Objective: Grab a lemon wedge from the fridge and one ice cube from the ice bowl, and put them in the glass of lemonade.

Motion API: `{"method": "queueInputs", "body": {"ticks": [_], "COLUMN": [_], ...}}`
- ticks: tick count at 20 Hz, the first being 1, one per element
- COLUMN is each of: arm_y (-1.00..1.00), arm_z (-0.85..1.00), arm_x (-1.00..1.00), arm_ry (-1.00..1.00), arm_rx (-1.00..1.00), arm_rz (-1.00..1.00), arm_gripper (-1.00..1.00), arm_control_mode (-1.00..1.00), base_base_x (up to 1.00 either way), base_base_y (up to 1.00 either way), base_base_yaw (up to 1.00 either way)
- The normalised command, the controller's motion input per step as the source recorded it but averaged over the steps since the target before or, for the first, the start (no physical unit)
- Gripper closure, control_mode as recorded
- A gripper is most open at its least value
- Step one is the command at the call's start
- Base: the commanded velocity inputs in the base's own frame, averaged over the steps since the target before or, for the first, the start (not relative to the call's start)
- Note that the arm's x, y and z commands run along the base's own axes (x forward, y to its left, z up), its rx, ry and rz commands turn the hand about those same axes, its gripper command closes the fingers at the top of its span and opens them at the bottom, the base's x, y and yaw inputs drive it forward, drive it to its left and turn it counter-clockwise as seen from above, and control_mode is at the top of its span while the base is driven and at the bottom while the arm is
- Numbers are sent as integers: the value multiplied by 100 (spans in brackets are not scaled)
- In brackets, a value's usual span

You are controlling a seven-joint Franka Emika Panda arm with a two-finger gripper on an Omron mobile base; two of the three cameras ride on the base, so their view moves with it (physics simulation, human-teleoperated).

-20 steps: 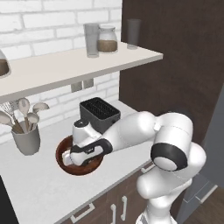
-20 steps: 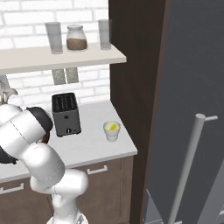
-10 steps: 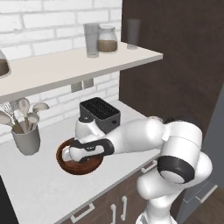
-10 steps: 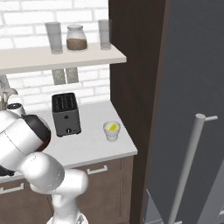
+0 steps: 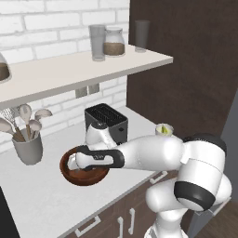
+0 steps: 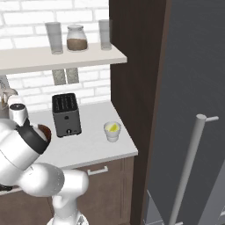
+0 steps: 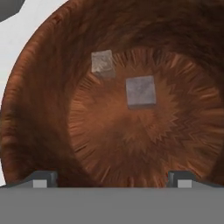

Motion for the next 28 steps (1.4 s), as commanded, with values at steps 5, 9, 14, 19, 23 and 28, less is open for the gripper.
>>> {"method": "queueInputs", "body": {"ticks": [5,9,14,19,23,28], "arm_y": [3,10,0,-1,0,0], "arm_z": [3,21,8,-15,-34,-40], "arm_x": [27,4,31,25,0,0], "arm_ry": [0,0,1,2,0,0], "arm_rx": [-13,-9,-4,0,0,0], "arm_rz": [0,0,0,0,0,0], "arm_gripper": [-100,-100,-100,-100,-100,-100], "arm_control_mode": [-100,-100,-100,-100,-100,-100], "base_base_x": [0,0,0,0,0,0], "base_base_y": [0,0,0,0,0,0], "base_base_yaw": [0,0,0,0,0,0]}}
